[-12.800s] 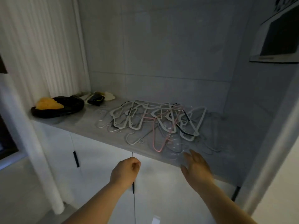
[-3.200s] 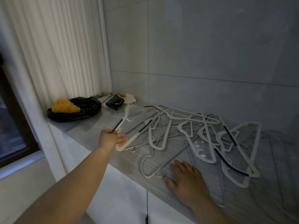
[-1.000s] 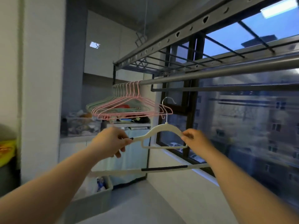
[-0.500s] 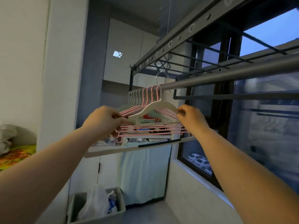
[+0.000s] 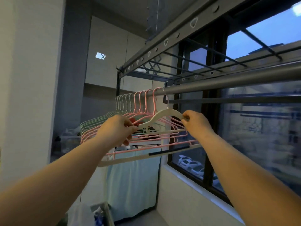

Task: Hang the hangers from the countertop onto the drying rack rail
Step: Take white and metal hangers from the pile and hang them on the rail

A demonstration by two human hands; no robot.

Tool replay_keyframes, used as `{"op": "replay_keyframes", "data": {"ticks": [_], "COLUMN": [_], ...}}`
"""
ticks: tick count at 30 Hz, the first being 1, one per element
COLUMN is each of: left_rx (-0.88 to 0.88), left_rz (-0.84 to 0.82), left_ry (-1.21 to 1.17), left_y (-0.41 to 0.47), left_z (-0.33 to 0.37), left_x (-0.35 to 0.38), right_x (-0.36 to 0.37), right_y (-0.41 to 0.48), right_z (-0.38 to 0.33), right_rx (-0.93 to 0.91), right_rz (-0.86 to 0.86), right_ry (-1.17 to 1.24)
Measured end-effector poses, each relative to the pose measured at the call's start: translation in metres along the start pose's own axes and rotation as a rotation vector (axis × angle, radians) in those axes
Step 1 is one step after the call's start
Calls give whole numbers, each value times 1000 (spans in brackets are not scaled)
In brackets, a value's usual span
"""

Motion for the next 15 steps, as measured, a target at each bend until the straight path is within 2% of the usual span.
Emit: {"op": "replay_keyframes", "data": {"ticks": [15], "left_rx": [59], "left_rz": [-33], "left_ry": [45], "left_y": [22], "left_z": [-15], "left_x": [22], "right_x": [15], "right_y": [13], "right_z": [3], "right_rx": [1], "right_rz": [22], "right_ry": [-54]}}
Point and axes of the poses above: each hand's wrist, its own y-axis towards the middle knuckle, its own x-axis out of the palm, z = x × y, the point moved 7 cm from there along y, towards the middle knuckle, and after that the axes turned 9 degrees about y, right-handed, at the moved point
